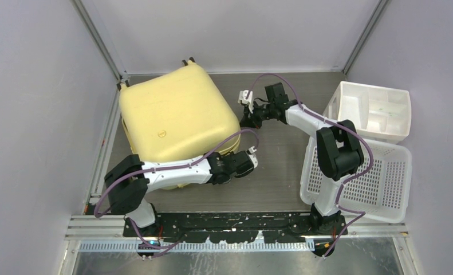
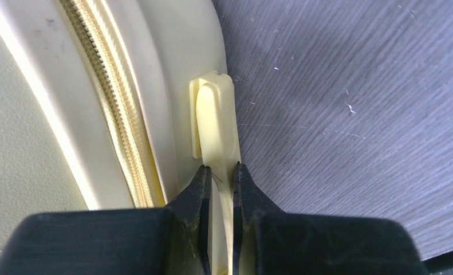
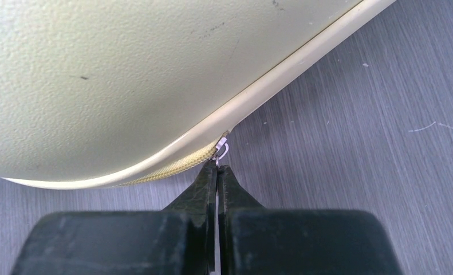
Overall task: Open, take out, and arrange the luggage
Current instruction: Unzip the luggage at the center of the board.
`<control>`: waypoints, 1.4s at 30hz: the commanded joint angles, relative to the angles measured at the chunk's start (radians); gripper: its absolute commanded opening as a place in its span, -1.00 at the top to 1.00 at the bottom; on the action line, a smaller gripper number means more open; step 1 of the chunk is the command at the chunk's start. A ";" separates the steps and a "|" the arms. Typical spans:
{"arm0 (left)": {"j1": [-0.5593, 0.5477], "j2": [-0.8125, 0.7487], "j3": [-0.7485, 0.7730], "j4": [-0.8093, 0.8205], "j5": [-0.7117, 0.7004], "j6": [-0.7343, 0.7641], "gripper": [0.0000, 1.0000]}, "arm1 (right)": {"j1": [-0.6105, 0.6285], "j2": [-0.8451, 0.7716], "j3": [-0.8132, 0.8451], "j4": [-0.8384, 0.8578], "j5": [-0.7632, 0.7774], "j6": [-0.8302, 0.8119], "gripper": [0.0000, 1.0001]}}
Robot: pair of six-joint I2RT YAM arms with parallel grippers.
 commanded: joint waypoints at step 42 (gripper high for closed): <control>0.034 -0.301 -0.267 -0.221 0.441 0.699 1.00 | -0.208 -0.300 -0.286 0.004 0.163 0.068 0.98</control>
